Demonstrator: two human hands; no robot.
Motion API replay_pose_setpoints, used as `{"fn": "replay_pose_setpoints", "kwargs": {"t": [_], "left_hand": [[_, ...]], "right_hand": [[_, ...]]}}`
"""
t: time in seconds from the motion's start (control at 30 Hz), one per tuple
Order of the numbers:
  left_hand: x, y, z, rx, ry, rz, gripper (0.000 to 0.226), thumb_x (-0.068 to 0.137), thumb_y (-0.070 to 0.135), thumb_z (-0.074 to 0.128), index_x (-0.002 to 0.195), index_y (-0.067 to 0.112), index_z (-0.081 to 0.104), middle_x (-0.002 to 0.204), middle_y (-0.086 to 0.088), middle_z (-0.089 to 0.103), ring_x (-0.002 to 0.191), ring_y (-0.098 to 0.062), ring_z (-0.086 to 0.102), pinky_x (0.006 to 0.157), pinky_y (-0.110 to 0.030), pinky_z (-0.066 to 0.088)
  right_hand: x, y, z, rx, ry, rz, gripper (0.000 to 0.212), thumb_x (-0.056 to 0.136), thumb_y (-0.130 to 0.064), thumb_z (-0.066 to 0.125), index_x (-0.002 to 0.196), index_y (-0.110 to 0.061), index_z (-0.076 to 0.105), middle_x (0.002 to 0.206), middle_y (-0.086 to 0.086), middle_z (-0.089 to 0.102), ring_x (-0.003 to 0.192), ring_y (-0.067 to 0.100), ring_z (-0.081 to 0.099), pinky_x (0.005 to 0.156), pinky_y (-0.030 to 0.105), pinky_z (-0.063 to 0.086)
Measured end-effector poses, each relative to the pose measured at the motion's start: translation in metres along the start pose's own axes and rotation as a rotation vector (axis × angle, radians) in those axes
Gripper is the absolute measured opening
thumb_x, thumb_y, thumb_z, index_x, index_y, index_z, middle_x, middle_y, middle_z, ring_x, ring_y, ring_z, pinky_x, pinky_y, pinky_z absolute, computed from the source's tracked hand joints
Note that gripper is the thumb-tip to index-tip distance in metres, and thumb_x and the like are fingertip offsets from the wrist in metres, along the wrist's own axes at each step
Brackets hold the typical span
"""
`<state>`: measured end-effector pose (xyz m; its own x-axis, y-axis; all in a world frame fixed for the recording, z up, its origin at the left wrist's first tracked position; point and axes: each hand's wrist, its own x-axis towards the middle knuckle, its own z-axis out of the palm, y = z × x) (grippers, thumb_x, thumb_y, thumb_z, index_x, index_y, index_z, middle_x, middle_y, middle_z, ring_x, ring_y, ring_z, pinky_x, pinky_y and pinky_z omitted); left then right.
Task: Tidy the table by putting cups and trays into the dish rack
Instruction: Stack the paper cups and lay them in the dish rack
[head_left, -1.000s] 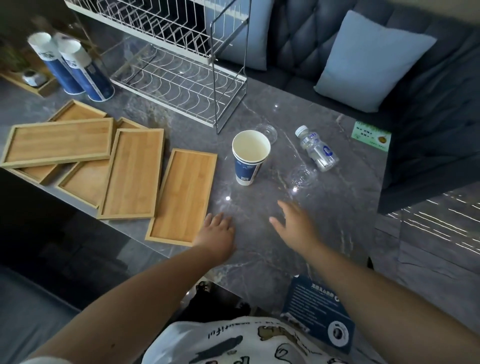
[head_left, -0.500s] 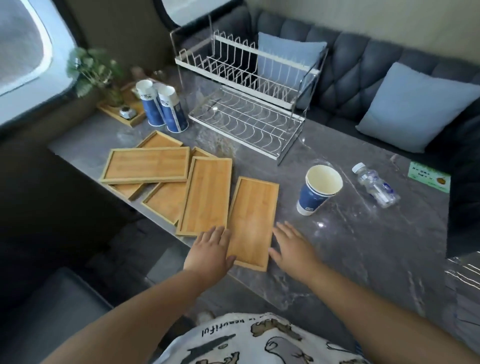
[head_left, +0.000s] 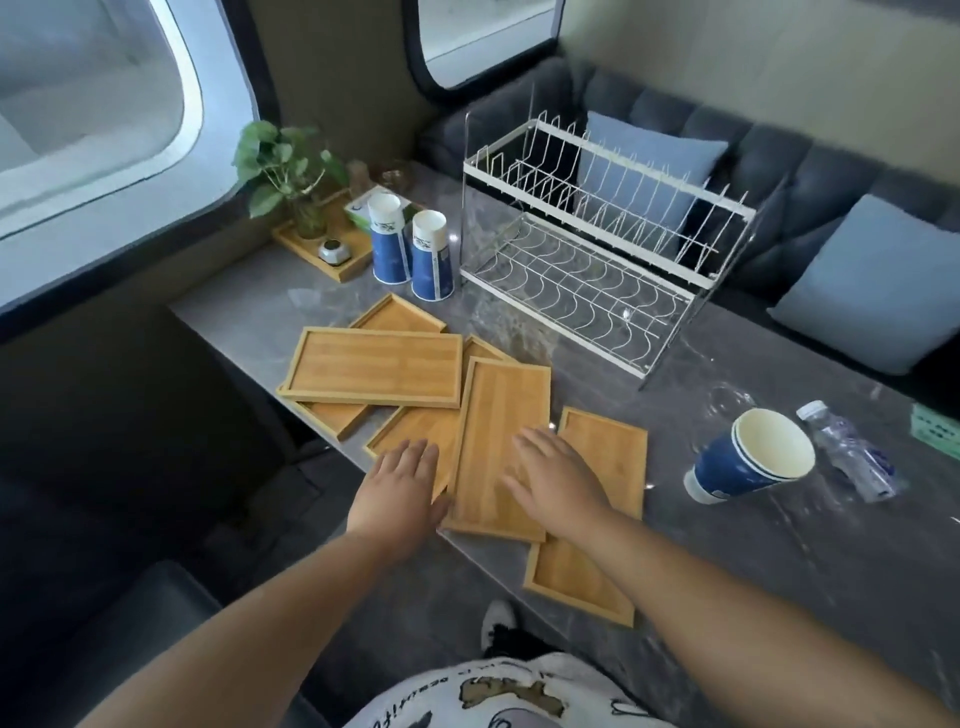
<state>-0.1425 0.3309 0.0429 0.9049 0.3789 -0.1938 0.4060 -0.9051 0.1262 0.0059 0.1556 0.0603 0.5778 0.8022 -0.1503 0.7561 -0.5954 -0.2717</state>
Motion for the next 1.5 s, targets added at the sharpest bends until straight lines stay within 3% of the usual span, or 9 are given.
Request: {"fn": "replay_pose_setpoints", "kwargs": {"t": [0.53, 0.77, 0.87, 0.93, 1.1, 1.3, 1.5], "left_hand": [[0.121, -0.094, -0.038, -0.057, -0.057, -0.072, 0.071, 0.097, 0.056, 0.033, 0.154, 0.019, 0.012, 0.163, -0.004, 0.016, 0.150, -0.025, 0.008, 0.120, -0.041, 0.006], [0.184, -0.166, -0.037, 0.004, -0.118, 0.142, 0.067, 0.099, 0.051, 0.034, 0.154, 0.019, 0.016, 0.163, -0.005, 0.016, 0.149, -0.026, 0.011, 0.120, -0.040, 0.008], [0.196, -0.190, -0.032, 0.024, -0.187, 0.277, 0.068, 0.099, 0.051, 0.032, 0.154, 0.017, 0.013, 0.163, -0.006, 0.012, 0.149, -0.027, 0.007, 0.120, -0.040, 0.007], [0.196, -0.202, -0.026, 0.042, -0.226, 0.352, 0.070, 0.099, 0.052, 0.030, 0.155, 0.015, 0.009, 0.164, -0.006, 0.006, 0.150, -0.026, 0.000, 0.120, -0.041, 0.003], [0.196, -0.213, -0.016, 0.048, -0.254, 0.431, 0.069, 0.101, 0.050, 0.022, 0.155, 0.012, 0.002, 0.164, -0.008, -0.005, 0.150, -0.028, -0.011, 0.118, -0.041, -0.007], [0.197, -0.216, -0.009, 0.039, -0.234, 0.461, 0.066, 0.102, 0.049, 0.020, 0.155, 0.012, 0.004, 0.164, -0.008, -0.003, 0.150, -0.028, -0.009, 0.118, -0.041, -0.008], [0.197, -0.217, -0.005, 0.052, -0.184, 0.475, 0.068, 0.100, 0.053, 0.022, 0.154, 0.013, 0.013, 0.164, -0.008, 0.006, 0.150, -0.028, 0.001, 0.117, -0.041, -0.005]], "right_hand": [[0.168, -0.029, -0.013, 0.030, 0.004, -0.062, 0.062, 0.098, -0.046, 0.042, 0.149, -0.012, 0.031, 0.158, 0.005, 0.029, 0.147, 0.022, 0.020, 0.119, 0.035, 0.016], [0.255, -0.066, -0.026, 0.019, 0.078, 0.042, 0.061, 0.097, -0.042, 0.047, 0.147, -0.010, 0.033, 0.156, 0.010, 0.031, 0.145, 0.027, 0.025, 0.116, 0.042, 0.025], [0.307, -0.080, -0.045, 0.026, 0.176, 0.111, 0.055, 0.093, -0.037, 0.054, 0.140, -0.010, 0.043, 0.148, 0.009, 0.038, 0.131, 0.031, 0.043, 0.103, 0.045, 0.043], [0.344, -0.085, -0.060, 0.019, 0.240, 0.171, 0.051, 0.090, -0.034, 0.058, 0.134, -0.009, 0.048, 0.145, 0.010, 0.039, 0.124, 0.034, 0.047, 0.095, 0.045, 0.046], [0.410, -0.084, -0.081, -0.058, 0.210, 0.283, 0.064, 0.089, -0.034, 0.061, 0.145, -0.015, 0.036, 0.155, 0.014, 0.027, 0.135, 0.040, 0.035, 0.107, 0.049, 0.038], [0.416, -0.076, -0.085, -0.145, 0.202, 0.361, 0.049, 0.088, -0.022, 0.061, 0.135, -0.027, 0.049, 0.141, 0.012, 0.040, 0.127, 0.039, 0.033, 0.097, 0.049, 0.045], [0.357, -0.071, -0.087, -0.194, 0.230, 0.430, 0.045, 0.082, -0.035, 0.068, 0.121, -0.017, 0.053, 0.117, 0.018, 0.058, 0.108, 0.038, 0.049, 0.093, 0.041, 0.036]]}}
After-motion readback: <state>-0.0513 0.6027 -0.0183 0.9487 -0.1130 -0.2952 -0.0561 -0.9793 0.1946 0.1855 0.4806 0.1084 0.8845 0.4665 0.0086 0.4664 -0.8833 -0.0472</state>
